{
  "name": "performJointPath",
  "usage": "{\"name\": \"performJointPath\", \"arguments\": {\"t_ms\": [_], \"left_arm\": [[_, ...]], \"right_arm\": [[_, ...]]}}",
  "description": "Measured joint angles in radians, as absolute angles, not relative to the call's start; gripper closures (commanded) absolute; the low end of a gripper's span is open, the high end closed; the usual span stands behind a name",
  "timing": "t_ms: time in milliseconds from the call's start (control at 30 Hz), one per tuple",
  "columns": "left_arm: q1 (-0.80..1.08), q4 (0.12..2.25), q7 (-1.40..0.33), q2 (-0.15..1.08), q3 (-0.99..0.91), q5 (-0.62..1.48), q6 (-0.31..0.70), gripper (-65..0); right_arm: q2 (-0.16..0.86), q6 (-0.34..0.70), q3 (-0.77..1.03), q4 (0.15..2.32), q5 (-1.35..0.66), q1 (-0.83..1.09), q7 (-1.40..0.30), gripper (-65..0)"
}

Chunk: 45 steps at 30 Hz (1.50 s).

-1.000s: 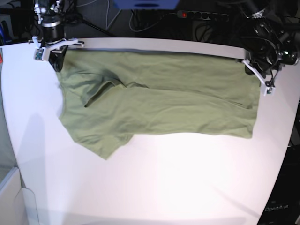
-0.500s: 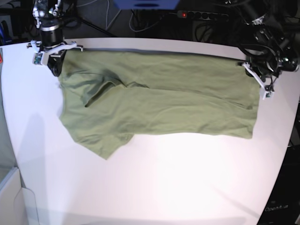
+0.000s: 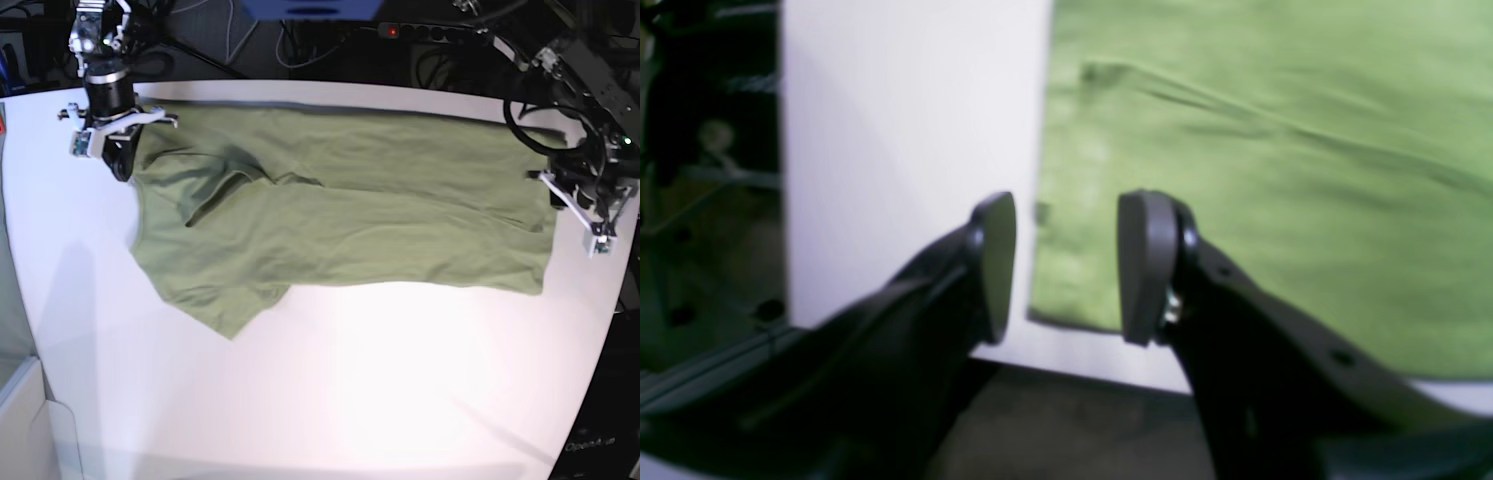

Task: Fold the T-shirt properly
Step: 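Release the shoulders and move both grippers to the hem corners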

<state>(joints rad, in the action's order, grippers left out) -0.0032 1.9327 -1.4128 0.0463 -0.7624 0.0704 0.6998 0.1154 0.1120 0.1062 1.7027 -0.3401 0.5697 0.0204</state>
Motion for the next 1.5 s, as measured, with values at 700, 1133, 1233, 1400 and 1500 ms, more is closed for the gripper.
{"name": "performJointPath", "arguments": {"t_ms": [700, 1133, 1233, 1400, 1500], "left_arm": [[-0.139, 1.716, -1.298, 0.170, -0.899, 0.117, 0.699, -50.7], [-0.237, 1.436, -1.192, 0.185, -0.871, 0.071, 0.696, -50.7], [-0.252, 1.429, -1.168, 0.186, -0.868, 0.087, 0.696, -50.7], [-0.247, 1.428, -1.181, 0.187, -0.873, 0.067, 0.696, -50.7], [-0.253, 1.428, -1.177, 0.185, -0.867, 0.079, 0.696, -50.6]], "right_arm": [[0.271, 0.332, 0.066, 1.719, -0.337, 0.170, -0.511, -42.8], [0.281, 0.546, -0.077, 1.227, -0.282, -0.314, -0.670, -42.7], [0.274, 0.543, -0.139, 1.150, -0.264, -0.389, -0.587, -42.7], [0.241, 0.549, -0.200, 0.971, -0.246, -0.479, -0.531, -42.5], [0.212, 0.547, -0.201, 0.846, -0.246, -0.534, -0.460, -42.4]]}}
